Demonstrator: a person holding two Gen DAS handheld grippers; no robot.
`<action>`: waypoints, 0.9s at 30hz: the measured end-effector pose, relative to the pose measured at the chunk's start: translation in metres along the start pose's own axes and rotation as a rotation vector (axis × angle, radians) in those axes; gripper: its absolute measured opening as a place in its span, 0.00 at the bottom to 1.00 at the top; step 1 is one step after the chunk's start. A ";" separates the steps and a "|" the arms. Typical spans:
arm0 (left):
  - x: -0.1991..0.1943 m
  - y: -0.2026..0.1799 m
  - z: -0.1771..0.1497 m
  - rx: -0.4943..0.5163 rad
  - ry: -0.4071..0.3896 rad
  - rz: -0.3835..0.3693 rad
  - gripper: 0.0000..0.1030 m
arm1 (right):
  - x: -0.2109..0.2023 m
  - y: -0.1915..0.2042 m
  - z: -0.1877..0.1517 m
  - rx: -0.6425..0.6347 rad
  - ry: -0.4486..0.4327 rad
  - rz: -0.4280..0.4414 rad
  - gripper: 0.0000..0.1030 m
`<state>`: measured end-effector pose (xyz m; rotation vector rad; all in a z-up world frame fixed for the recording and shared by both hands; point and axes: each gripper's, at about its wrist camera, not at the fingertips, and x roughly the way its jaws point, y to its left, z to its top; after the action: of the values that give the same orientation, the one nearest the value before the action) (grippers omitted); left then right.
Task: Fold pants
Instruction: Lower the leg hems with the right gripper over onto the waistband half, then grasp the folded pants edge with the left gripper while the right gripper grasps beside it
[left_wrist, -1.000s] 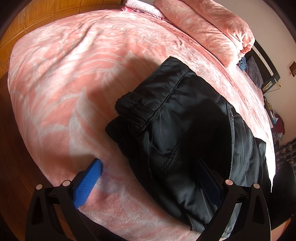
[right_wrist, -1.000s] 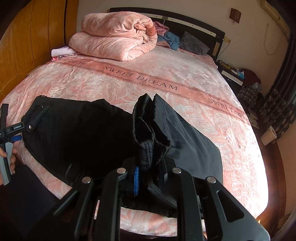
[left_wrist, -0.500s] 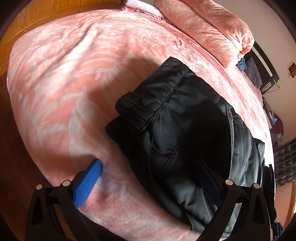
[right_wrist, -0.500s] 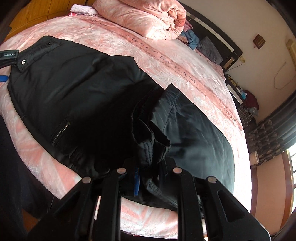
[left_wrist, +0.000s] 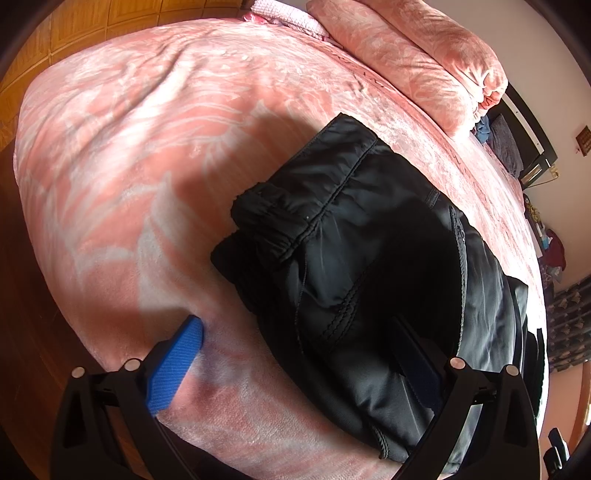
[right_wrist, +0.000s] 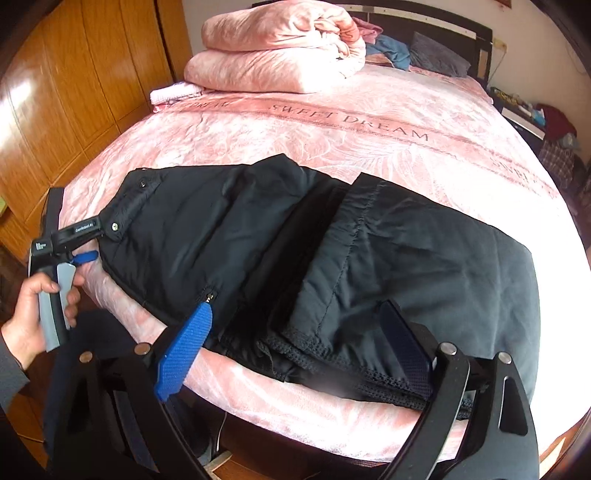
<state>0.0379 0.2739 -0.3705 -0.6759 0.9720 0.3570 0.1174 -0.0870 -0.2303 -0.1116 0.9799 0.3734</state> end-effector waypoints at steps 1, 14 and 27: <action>0.000 0.000 0.000 -0.001 0.000 -0.002 0.97 | 0.001 -0.004 0.001 0.012 0.015 -0.006 0.71; -0.001 0.003 0.000 -0.002 0.000 -0.021 0.97 | 0.034 0.000 -0.008 0.063 0.141 0.049 0.12; -0.004 0.001 0.002 -0.001 0.002 -0.036 0.96 | 0.044 0.001 0.000 0.045 0.238 0.135 0.40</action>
<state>0.0363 0.2760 -0.3674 -0.6939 0.9609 0.3248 0.1389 -0.0750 -0.2667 -0.0493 1.2343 0.4687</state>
